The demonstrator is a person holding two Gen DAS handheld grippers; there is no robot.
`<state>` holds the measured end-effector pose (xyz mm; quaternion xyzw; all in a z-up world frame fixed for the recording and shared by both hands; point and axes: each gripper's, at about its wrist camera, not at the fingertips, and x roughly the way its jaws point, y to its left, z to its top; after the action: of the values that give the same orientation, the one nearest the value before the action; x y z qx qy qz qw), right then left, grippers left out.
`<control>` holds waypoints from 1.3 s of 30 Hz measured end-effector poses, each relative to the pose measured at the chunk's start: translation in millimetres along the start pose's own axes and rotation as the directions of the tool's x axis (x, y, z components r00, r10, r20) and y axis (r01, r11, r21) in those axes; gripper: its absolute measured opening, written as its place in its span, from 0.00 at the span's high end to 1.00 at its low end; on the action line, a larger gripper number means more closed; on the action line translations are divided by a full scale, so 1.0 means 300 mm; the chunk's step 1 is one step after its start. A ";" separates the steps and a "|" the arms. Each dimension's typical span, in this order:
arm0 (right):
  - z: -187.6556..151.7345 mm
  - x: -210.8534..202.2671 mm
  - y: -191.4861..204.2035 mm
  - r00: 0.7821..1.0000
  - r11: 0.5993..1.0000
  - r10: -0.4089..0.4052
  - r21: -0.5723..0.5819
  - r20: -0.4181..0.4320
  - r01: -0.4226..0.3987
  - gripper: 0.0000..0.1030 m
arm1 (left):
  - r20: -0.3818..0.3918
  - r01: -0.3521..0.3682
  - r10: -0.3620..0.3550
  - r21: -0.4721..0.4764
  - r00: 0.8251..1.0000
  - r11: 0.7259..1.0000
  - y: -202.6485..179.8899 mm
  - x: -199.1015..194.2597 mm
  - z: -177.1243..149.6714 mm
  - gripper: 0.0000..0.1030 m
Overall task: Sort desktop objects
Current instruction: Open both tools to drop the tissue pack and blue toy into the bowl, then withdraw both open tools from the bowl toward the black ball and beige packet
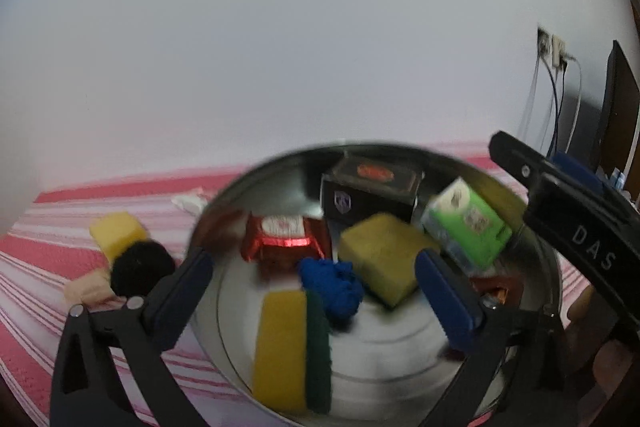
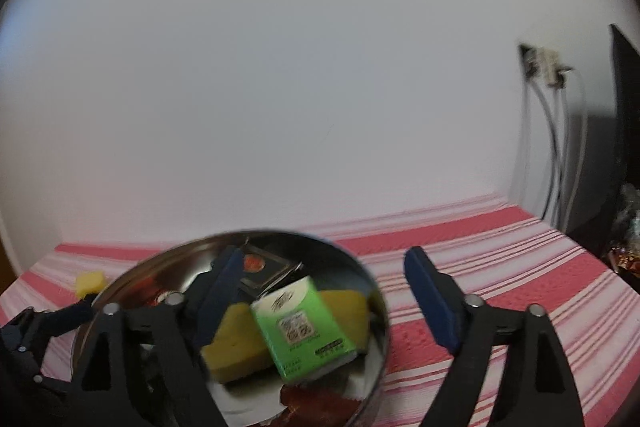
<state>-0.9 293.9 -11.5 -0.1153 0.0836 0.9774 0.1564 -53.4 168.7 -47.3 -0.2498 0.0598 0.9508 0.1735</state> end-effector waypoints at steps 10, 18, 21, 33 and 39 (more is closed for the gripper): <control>0.031 -0.088 -0.048 0.988 0.997 -0.040 0.072 0.149 0.029 0.14 | 0.038 -0.014 0.013 0.032 0.999 0.999 -0.013 -0.029 -0.014 0.01; 0.019 -0.266 -0.005 0.896 0.989 -0.136 0.118 0.423 0.095 0.00 | 0.063 -0.033 0.032 0.017 0.998 0.999 0.008 -0.033 -0.008 0.01; 0.016 -0.282 -0.004 0.896 0.982 -0.171 0.142 0.411 0.122 0.00 | 0.075 -0.041 0.040 0.016 0.996 0.999 0.012 -0.039 -0.008 0.01; 0.007 -0.269 -0.040 0.936 0.979 -0.138 0.188 0.323 0.079 0.00 | 0.063 -0.045 0.048 -0.044 0.997 0.998 0.080 -0.052 -0.022 0.01; 0.002 -0.274 -0.019 0.947 0.980 -0.119 0.189 0.299 0.063 0.00 | 0.045 -0.068 0.071 -0.058 0.996 0.996 0.105 -0.057 -0.033 0.01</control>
<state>76.8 275.9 8.9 0.0495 0.1394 0.9637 0.2222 -46.3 132.3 -46.6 -0.2299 0.0374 0.9631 0.1347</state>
